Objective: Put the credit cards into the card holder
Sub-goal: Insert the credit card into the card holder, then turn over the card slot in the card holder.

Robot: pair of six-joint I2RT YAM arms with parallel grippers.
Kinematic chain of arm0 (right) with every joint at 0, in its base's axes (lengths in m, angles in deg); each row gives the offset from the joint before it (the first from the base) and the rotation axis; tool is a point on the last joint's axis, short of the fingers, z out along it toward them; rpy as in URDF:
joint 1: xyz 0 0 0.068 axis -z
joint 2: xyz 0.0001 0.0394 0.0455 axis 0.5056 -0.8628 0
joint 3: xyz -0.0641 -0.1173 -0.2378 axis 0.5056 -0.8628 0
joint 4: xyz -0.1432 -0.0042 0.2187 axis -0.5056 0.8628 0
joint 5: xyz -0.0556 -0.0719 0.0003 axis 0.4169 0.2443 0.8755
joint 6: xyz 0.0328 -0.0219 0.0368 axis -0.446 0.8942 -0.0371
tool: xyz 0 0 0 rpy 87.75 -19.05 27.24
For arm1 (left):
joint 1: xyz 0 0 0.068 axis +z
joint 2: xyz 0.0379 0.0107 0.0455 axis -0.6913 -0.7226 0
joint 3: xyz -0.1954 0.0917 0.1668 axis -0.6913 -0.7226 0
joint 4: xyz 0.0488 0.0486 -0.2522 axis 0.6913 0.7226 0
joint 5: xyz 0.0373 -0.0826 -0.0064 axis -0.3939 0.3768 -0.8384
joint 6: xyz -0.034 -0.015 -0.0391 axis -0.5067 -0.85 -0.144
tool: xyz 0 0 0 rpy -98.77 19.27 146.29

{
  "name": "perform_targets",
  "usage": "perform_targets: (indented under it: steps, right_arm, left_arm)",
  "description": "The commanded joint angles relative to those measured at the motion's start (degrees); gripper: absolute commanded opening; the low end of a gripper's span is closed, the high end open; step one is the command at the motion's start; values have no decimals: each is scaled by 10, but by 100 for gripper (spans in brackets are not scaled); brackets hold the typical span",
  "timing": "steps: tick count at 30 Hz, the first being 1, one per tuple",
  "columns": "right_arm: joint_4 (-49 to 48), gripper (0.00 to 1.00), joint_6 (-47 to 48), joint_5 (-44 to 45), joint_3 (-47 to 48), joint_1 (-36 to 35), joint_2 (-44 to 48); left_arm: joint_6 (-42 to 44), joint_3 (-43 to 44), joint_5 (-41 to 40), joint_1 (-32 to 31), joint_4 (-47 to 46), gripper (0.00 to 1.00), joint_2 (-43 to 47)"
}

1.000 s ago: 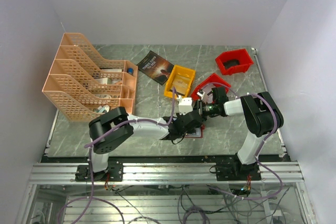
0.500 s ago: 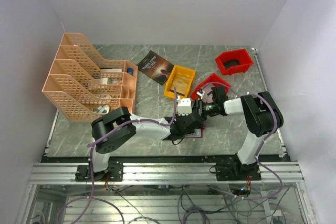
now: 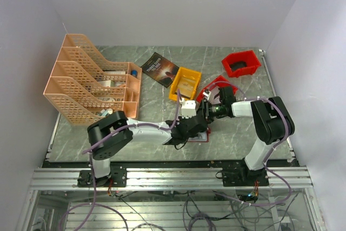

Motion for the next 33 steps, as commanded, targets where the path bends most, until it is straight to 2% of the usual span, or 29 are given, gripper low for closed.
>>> perform_targets:
  steps: [1,10,14,19,22,24,29,33]
  right_arm:
    - [25,41,42,22,11,-3,33]
    - [45,43,107,4,15,-12,94]
    - [69,43,165,-2,23,-11,135]
    - [127,38,285,-1,38,-16,180]
    - [187,34,419,33,62,-32,190]
    - [210,29,493,56,72,-47,197]
    - [271,0,625,96,96,-107,194]
    - [324,0,619,132,143,-135,136]
  left_arm:
    - [50,-33,32,-2,-43,34,60]
    - [99,-188,57,-2,-168,32,191]
    - [91,-246,63,-1,-207,33,237]
    - [81,-309,120,21,-270,49,285]
    - [60,-352,179,58,-324,53,310]
    - [42,-377,218,93,-358,54,322]
    - [9,-413,258,133,-393,53,346]
    - [1,-416,257,140,-379,46,349]
